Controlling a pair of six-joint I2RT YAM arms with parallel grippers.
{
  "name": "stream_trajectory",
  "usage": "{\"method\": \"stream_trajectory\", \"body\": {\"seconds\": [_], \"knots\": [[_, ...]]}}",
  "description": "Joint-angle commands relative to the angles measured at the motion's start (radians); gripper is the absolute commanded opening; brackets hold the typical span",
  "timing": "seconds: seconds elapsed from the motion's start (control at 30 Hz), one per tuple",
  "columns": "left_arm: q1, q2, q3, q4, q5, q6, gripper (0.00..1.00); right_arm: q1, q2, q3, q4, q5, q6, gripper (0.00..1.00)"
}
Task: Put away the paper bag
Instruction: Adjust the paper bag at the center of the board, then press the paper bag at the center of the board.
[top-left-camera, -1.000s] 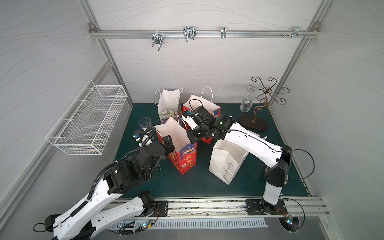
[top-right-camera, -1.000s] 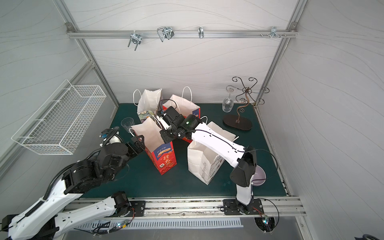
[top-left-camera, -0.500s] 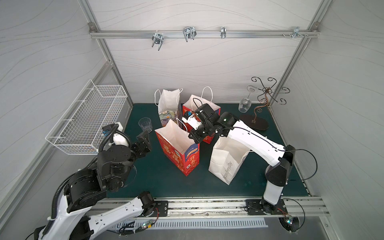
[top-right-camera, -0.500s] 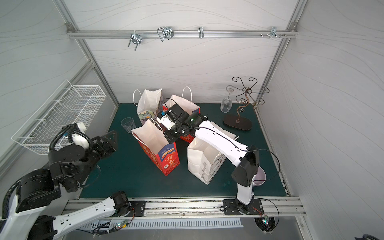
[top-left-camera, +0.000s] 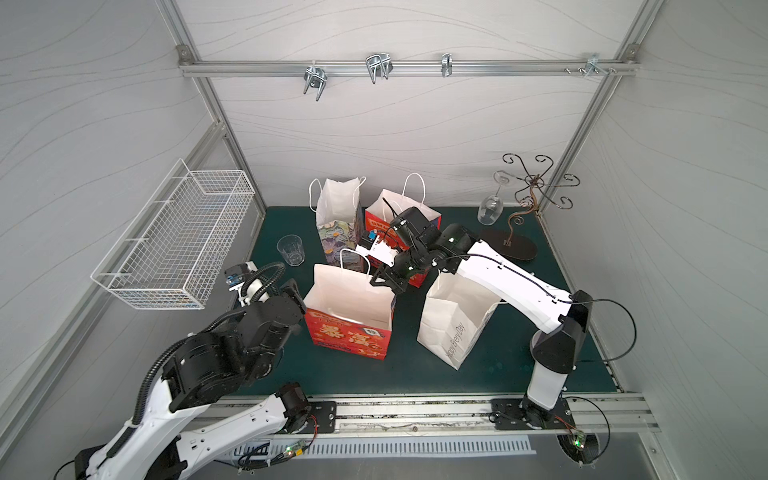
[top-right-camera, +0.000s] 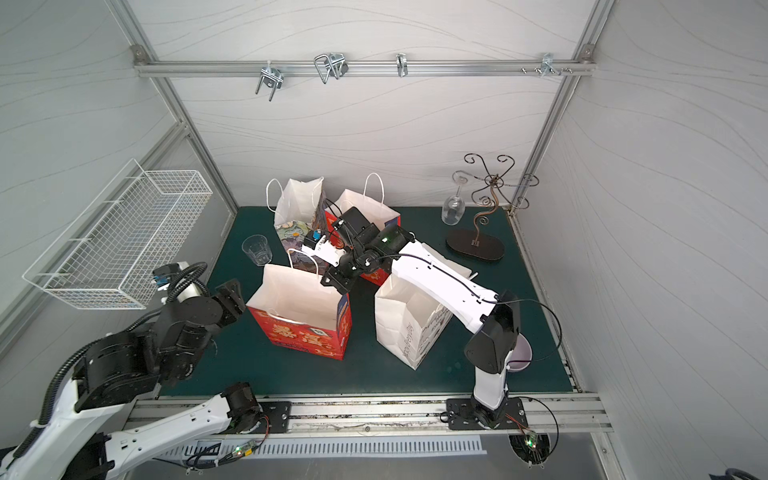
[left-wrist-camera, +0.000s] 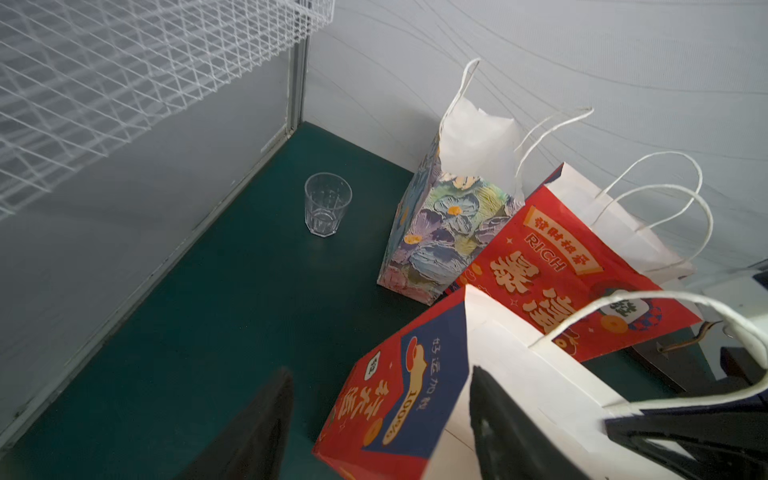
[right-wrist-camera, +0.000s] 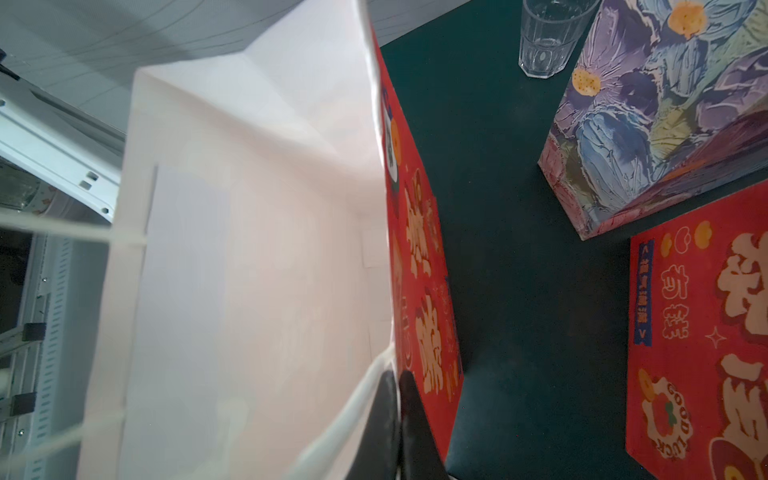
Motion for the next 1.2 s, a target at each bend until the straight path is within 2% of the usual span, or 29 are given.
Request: {"method": "stream_trajectory", "body": {"seconds": [0.0, 0.07, 0.13, 0.2, 0.3, 0.37, 0.53, 0.7, 0.83, 1.03, 1.17], "knots": [[0.106, 0.011, -0.037, 0.116, 0.188, -0.009, 0.68, -0.009, 0.005, 0.029, -0.005, 0.047, -0.04, 0.18], [0.177, 0.015, -0.063, 0.15, 0.292, -0.006, 0.67, -0.008, 0.0, 0.038, -0.006, 0.049, -0.034, 0.28], [0.204, 0.016, -0.081, 0.173, 0.338, 0.003, 0.68, -0.007, -0.011, 0.041, -0.001, 0.041, -0.02, 0.31], [0.215, 0.03, -0.085, 0.173, 0.352, 0.018, 0.68, -0.002, -0.024, 0.037, 0.01, 0.038, -0.012, 0.35], [0.241, 0.052, -0.08, 0.166, 0.377, 0.042, 0.67, 0.004, -0.043, 0.05, 0.003, 0.063, 0.003, 0.5], [0.259, 0.061, -0.079, 0.165, 0.396, 0.052, 0.67, 0.004, -0.071, 0.073, -0.011, 0.078, 0.026, 0.57], [0.27, 0.071, -0.068, 0.154, 0.402, 0.093, 0.66, 0.019, -0.216, 0.033, -0.026, 0.125, 0.059, 0.73], [0.295, 0.096, -0.045, 0.138, 0.409, 0.183, 0.63, 0.119, -0.405, -0.236, 0.022, 0.182, -0.026, 0.75], [0.379, 0.113, -0.024, 0.155, 0.491, 0.278, 0.62, 0.223, -0.525, -0.424, 0.09, 0.274, -0.064, 0.77], [0.511, 0.148, -0.027, 0.21, 0.704, 0.409, 0.61, 0.253, -0.551, -0.601, 0.227, 0.311, 0.011, 0.77], [0.559, 0.176, -0.024, 0.224, 0.787, 0.459, 0.58, 0.256, -0.527, -0.673, 0.364, 0.329, 0.073, 0.76]]}}
